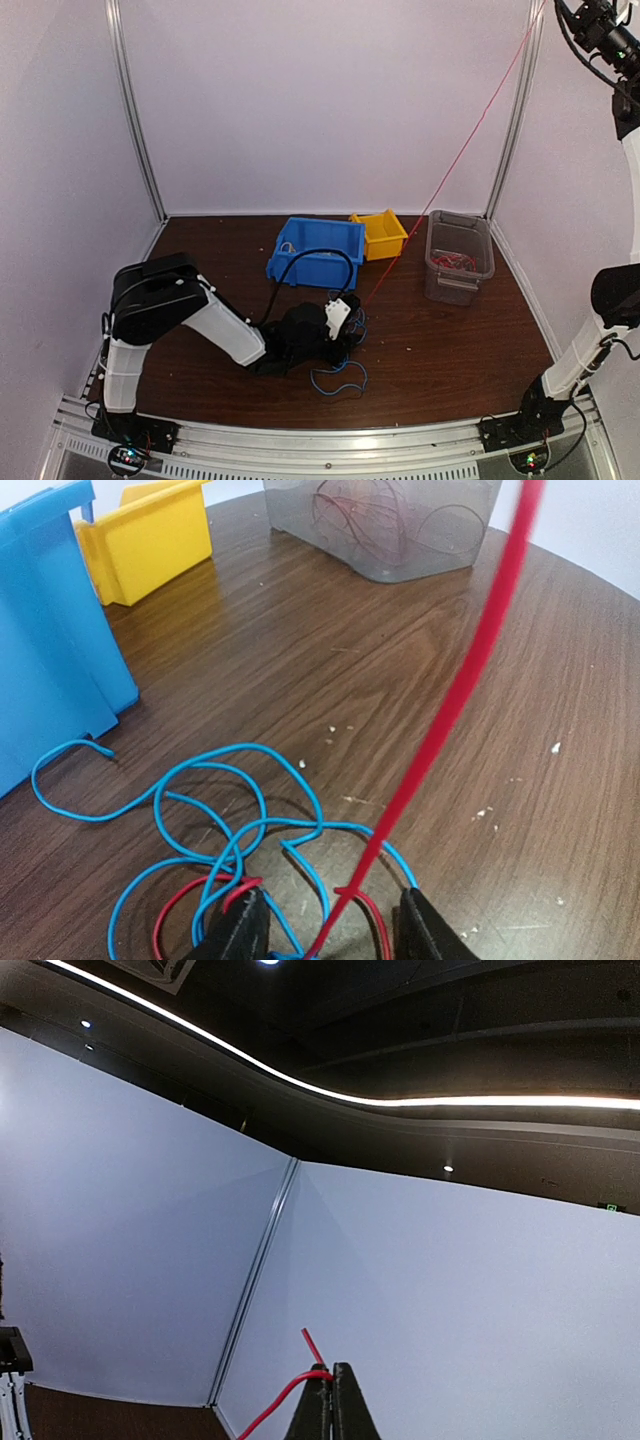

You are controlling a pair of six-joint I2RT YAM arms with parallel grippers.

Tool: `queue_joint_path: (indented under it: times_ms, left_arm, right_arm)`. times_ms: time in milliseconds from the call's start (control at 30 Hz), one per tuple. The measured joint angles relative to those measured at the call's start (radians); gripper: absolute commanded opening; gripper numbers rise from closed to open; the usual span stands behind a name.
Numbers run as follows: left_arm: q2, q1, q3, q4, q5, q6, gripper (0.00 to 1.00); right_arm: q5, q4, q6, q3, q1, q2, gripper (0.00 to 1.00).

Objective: Untangle the cables

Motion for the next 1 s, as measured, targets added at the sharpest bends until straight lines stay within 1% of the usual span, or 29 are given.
queue_joint_path:
  times_ms: [100,167,267,333,400,467,533,600,700,800,867,900,1000]
  left_arm:
    - [0.005,0.000,0.018,-0.021,-0.021,-0.005,0.52]
    - [0.008,0.000,0.028,-0.036,-0.040,-0.012,0.53]
    - [0.007,0.000,0.039,-0.068,-0.079,-0.029,0.45]
    - [-0.007,-0.001,0.022,-0.068,-0.090,-0.033,0.40]
    - [-0.068,-0.001,-0.064,-0.047,-0.090,-0.030,0.35]
    - [-0.153,-0.002,-0.159,-0.043,-0.087,-0.026,0.30]
    - [-0.217,-0.002,-0.202,-0.048,-0.082,-0.021,0.28]
    - [-0.271,-0.002,-0.209,-0.055,-0.079,-0.010,0.26]
    - [-0.325,-0.002,-0.204,-0.068,-0.078,0.014,0.21]
    - [-0.349,-0.003,-0.201,-0.100,-0.084,0.031,0.17]
    - [-0.357,-0.003,-0.201,-0.134,-0.090,0.042,0.17]
    - [-0.362,-0.003,-0.203,-0.152,-0.093,0.047,0.17]
    - [-0.383,-0.003,-0.225,-0.188,-0.106,0.053,0.16]
  right_arm:
    - [-0.015,0.047,0.042,0.002,-0.011,0.000,0.00]
    - [-0.025,0.068,0.066,0.006,-0.026,0.001,0.00]
    - [-0.031,0.104,0.103,0.016,-0.051,0.000,0.00]
    - [-0.033,0.141,0.129,-0.006,-0.055,-0.010,0.00]
    - [-0.039,0.213,0.168,-0.110,-0.054,-0.047,0.00]
    - [-0.049,0.274,0.193,-0.256,-0.047,-0.091,0.00]
    - [-0.063,0.284,0.164,-0.412,-0.026,-0.130,0.00]
    - [-0.069,0.201,0.069,-0.531,0.013,-0.152,0.00]
    - [-0.043,-0.068,-0.195,-0.673,0.114,-0.164,0.00]
    - [0.044,-0.362,-0.498,-0.780,0.222,-0.185,0.00]
    - [0.103,-0.500,-0.663,-0.858,0.278,-0.213,0.00]
    - [0.134,-0.563,-0.752,-0.924,0.307,-0.241,0.00]
    - [0.215,-0.703,-0.949,-1.091,0.325,-0.322,0.00]
